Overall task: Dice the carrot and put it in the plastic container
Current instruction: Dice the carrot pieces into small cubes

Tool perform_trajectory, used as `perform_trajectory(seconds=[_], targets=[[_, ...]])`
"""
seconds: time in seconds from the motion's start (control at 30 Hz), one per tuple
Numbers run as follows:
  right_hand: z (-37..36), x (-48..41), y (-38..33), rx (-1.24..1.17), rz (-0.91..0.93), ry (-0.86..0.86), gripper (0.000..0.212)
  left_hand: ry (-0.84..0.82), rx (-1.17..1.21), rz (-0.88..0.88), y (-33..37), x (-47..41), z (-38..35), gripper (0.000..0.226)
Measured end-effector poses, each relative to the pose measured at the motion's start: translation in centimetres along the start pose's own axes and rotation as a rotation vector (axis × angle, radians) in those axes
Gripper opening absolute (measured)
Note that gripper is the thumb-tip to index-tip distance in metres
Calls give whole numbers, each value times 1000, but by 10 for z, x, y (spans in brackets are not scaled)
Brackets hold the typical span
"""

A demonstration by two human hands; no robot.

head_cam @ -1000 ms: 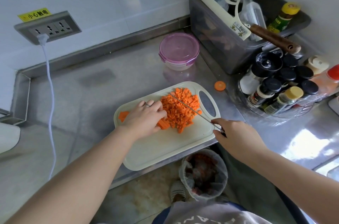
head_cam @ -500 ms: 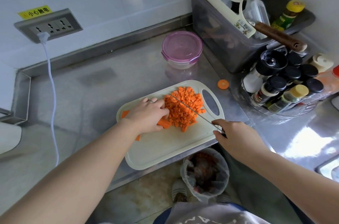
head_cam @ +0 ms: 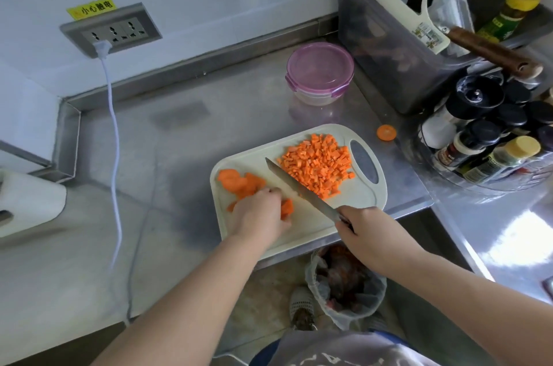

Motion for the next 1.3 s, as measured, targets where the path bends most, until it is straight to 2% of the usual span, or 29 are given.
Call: perform_trajectory(seconds=[0.17,0.3,0.47,0.6,0.77,0.93,1.1,1.3], targets=[[-18,-3,-8,-34,-5,-25,29,47,89,65,-9,12,-3,40],[-22,-5,-13,-70,-1,-18,23,43,208,66,-15,16,-7,31],[-28,-4,-16,-83,-5,-21,19,85,188,48,-8,14,-3,19],[-29,-5,-17,-123,-10,-11,19,114,219,91,-9,13,-4,22],[-23,-15,-19,-159,-31,9,33,157,285,143,-8,4,-1,26],[-22,-20,-18,-142,-36,12,25,185,338,160,-8,3,-2,28],[-22,-17,-19,-122,-27,18,33,192,345,176,-12,9,-2,28],[-24,-12,-16,-98,-23,9,24,193,337,173,-11,9,-1,25]])
Point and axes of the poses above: each hand's wrist, its own x-axis away from the middle knuckle, its own z-axis out of the back of the hand, y = z × x, the point moved 7 cm from there along -x, towards the middle knuckle, and after that the axes turned 2 degrees about -y, right-handed, at the moved point
